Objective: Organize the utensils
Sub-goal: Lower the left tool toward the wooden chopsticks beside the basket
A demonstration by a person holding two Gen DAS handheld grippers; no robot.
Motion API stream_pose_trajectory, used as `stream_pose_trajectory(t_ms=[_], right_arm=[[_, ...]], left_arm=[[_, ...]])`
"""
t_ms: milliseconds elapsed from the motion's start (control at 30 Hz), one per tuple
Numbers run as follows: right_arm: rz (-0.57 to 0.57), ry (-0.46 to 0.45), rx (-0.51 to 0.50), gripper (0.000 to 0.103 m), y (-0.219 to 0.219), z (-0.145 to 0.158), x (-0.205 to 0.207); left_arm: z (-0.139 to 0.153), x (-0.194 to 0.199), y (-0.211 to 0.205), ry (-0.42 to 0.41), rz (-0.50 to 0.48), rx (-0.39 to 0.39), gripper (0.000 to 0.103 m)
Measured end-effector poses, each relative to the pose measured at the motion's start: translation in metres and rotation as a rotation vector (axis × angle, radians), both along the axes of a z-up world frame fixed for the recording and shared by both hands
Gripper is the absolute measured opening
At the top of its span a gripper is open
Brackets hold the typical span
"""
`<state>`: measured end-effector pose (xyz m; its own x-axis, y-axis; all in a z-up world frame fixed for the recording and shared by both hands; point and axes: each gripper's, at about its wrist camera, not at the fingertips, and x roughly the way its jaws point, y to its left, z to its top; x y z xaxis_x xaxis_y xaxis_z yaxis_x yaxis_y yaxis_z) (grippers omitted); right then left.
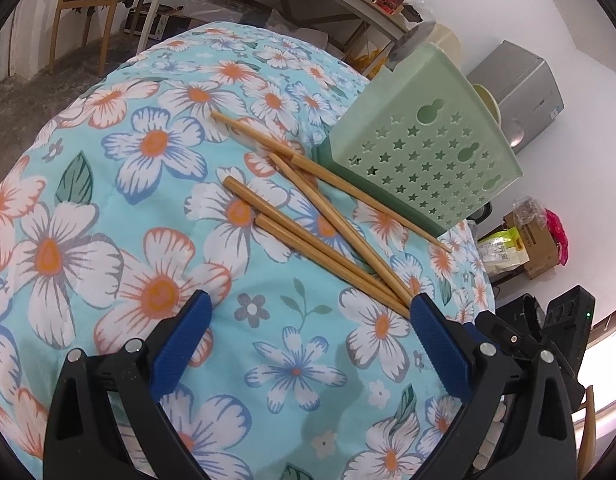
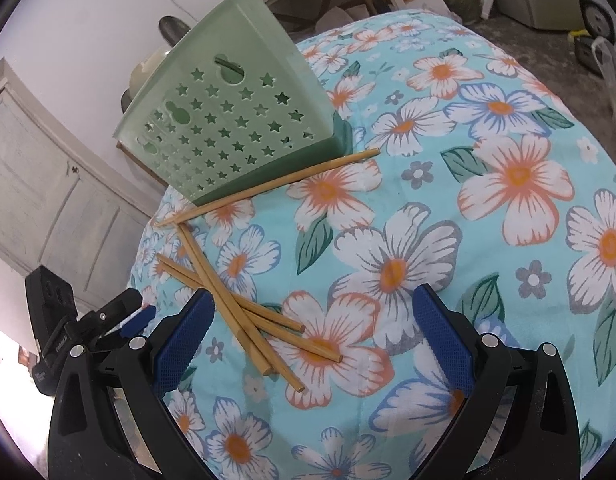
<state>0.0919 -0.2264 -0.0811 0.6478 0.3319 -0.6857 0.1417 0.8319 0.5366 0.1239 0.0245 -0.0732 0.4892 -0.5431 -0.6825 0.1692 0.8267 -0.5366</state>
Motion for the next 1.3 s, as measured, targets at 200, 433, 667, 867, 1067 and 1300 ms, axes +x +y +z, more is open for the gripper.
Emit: stream_pose_trajectory(t_ms=[200, 433, 667, 867, 1067, 1300], right_arm=[[-0.02, 0.005, 0.015, 0.095, -0.001, 0.0, 0.0], [-0.025, -0.026, -0.014, 0.095, 0.001, 0.0, -0.007], [0.023, -0.025, -0.051, 0.095, 0.007, -0.001, -0.006], [0.058, -0.006, -0.007, 0.095, 0.001, -0.002, -0.002], [0.063, 0.006, 0.028, 0.095, -0.005, -0.001, -0.001], [0.056, 0.007, 0.052, 0.095, -0.008, 0.0, -0.003]], left_arm=[[0.0, -0.002, -0.001, -0.024, 0.006, 0.009, 0.097], [0.0, -0.006, -0.001, -0.038, 0.015, 0.008, 0.097], [0.002, -0.008, -0.011, -0.073, -0.037, 0.09, 0.097], [0.013, -0.009, -0.016, -0.12, -0.079, 0.109, 0.091], [0.032, -0.002, -0.02, -0.177, -0.109, 0.08, 0.076], [0.046, 0.026, -0.035, -0.155, -0.136, 0.025, 0.059]])
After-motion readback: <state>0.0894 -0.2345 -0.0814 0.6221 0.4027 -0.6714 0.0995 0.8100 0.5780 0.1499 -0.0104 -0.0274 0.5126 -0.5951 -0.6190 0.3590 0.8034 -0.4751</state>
